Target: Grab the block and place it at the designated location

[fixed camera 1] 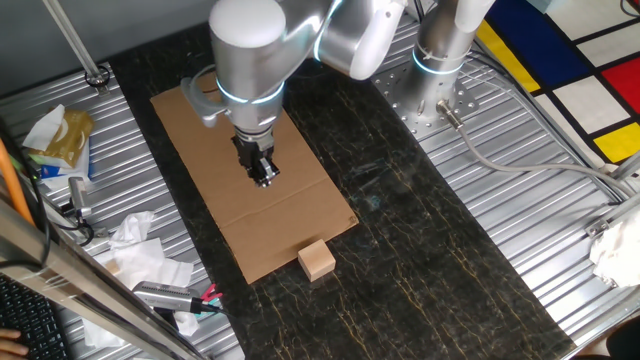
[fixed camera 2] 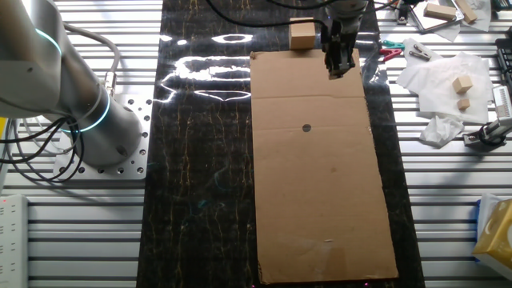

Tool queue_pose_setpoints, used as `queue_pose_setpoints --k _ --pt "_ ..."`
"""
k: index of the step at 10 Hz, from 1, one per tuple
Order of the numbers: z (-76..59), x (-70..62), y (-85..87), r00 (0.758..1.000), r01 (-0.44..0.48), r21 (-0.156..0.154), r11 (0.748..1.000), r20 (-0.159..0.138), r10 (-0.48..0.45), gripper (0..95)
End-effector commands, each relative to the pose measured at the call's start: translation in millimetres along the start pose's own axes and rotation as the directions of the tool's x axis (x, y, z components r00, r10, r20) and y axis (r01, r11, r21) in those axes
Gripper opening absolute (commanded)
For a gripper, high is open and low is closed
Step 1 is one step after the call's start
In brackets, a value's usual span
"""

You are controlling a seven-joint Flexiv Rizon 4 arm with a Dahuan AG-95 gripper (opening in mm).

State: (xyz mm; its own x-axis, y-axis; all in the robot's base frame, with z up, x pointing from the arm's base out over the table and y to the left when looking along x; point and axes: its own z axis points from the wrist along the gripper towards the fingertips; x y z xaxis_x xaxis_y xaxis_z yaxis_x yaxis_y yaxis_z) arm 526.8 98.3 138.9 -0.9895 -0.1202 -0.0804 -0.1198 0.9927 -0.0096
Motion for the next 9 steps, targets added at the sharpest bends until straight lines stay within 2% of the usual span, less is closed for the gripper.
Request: queue_pose_setpoints --k 1,3,4,6,9 --pt "-7.2 0.6 0.7 1.0 0.009 -0.003 1.0 -0.005 -0.009 57.0" --pt "-8.9 1.5 0.9 1.0 0.018 -0.008 1.0 -0.006 -0.018 57.0" --pt "-9.3 2.0 1.0 1.0 0.021 -0.03 0.999 0.002 -0.021 76.0" --pt "-10.6 1.6 2.4 1.0 0.027 -0.04 0.999 0.002 -0.027 76.0" --pt "-9.9 4.1 12.9 1.0 0.023 -0.039 0.999 -0.002 -0.023 76.0"
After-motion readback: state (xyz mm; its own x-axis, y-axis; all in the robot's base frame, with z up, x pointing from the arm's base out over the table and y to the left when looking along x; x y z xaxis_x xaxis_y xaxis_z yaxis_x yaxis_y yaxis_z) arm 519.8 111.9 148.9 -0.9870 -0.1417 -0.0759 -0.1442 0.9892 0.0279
